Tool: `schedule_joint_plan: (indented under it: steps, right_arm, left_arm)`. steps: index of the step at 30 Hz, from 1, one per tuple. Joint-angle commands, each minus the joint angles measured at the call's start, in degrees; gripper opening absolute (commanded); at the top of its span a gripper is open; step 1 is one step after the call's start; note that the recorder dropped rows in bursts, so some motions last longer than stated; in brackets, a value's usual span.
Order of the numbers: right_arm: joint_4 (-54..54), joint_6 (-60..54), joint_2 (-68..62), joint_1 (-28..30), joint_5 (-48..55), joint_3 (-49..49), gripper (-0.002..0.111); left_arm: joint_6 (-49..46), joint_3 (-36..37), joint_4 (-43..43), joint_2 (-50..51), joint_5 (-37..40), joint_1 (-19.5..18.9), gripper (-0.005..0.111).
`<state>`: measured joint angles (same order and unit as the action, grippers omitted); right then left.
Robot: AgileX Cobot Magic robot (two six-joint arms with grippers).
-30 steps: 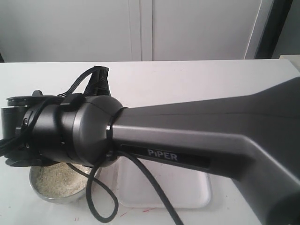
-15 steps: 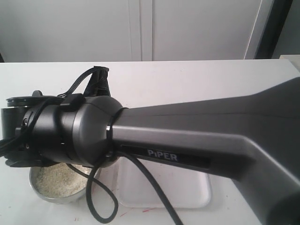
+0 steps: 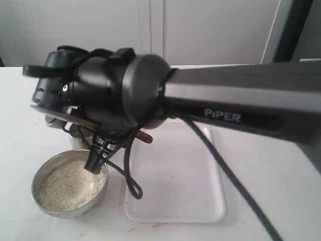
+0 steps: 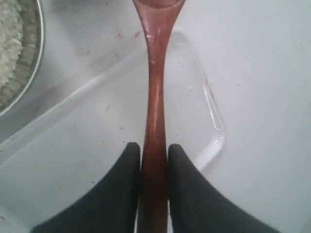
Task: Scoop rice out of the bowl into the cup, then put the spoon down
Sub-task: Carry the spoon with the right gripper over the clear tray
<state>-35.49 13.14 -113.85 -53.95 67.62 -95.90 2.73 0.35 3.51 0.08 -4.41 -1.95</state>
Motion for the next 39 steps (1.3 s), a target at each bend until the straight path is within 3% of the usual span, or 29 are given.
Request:
schedule_joint_plan:
  steps: [1,9,17,24,32,39]
  right_arm:
    - [5.01,0.43,3.56,1.53,-1.22,-0.09,0.000]
    - [20.69,-1.97,11.97,8.32,0.60,-0.09,0.000]
    - [20.82,-1.65,24.33,11.76,2.34,1.24,0.000]
    - [19.35,11.54,37.23,11.76,2.34,15.25,0.000]
    - [19.20,28.62,42.50,11.76,-0.62,30.28,0.000]
    - [19.82,39.73,40.43,9.97,-17.73,39.47,0.000]
  left_arm:
    - [0.08,-0.35,0.32,-0.08,-0.23,-0.12,0.014]
    - [0.08,-0.35,0.32,-0.08,-0.23,-0.12,0.014]
    - [0.08,-0.35,0.32,-0.08,-0.23,-0.12,0.014]
    - [0.08,-0.35,0.32,-0.08,-0.23,-0.12,0.014]
    - [0.08,-0.35,0.32,-0.08,-0.23,-0.12,0.014]
    - [0.08,-0.35,0.32,-0.08,-0.23,-0.12,0.014]
